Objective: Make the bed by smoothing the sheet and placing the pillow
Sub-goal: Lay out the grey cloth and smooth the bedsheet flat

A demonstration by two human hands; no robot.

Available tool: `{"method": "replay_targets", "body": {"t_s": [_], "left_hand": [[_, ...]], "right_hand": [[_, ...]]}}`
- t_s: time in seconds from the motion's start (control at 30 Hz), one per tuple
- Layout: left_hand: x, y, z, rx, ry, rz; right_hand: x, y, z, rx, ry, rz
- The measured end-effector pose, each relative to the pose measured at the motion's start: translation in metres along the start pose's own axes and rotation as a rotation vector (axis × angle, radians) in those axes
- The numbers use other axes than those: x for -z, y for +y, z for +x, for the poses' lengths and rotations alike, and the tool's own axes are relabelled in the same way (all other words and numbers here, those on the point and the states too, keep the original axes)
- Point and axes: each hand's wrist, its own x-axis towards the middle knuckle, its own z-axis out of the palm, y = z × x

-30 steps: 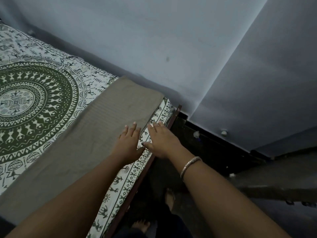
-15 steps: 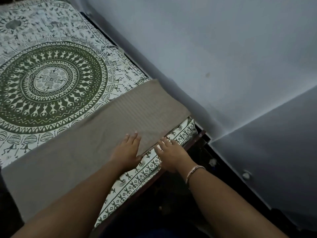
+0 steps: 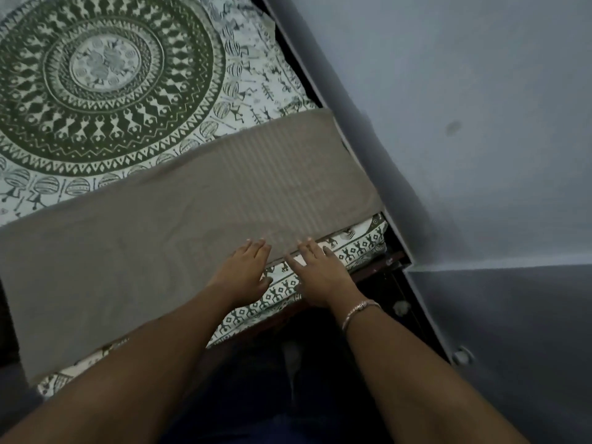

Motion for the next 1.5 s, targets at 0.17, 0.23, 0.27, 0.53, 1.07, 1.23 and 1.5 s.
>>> {"method": "replay_targets", "body": {"t_s": [0.17, 0.23, 0.27, 0.53, 1.07, 1.23, 1.5], "left_hand": [[-0.041, 0.033, 0.034, -0.019, -0.023, -0.079], [-0.059, 0.038, 0.049, -0.023, -0.048, -0.079], [-0.067, 0.040, 0.057, -0.016, -0.060, -0.078], [-0.107, 0.057, 0.120, -0.064, 0.061, -0.094], [-0.149, 0.083, 0.198, -0.417, 0.097, 0.038], [-0.108, 0.069, 0.227, -0.405, 0.414, -0.035], [-0.102, 0.062, 0.267, 0.194, 0.380, -0.050]], "right_hand": [[-0.054, 0.031, 0.024, -0.044, -0.008, 0.107], [-0.071, 0.042, 0.035, -0.034, -0.016, 0.077], [-0.079, 0.045, 0.042, -0.016, -0.005, 0.020], [-0.135, 0.073, 0.085, -0.004, 0.075, 0.107], [-0.187, 0.174, 0.103, -0.353, 0.470, 0.231], [-0.163, 0.169, 0.104, -0.580, 0.514, 0.355], [-0.098, 0.174, 0.157, -0.248, 0.646, 0.225]]}}
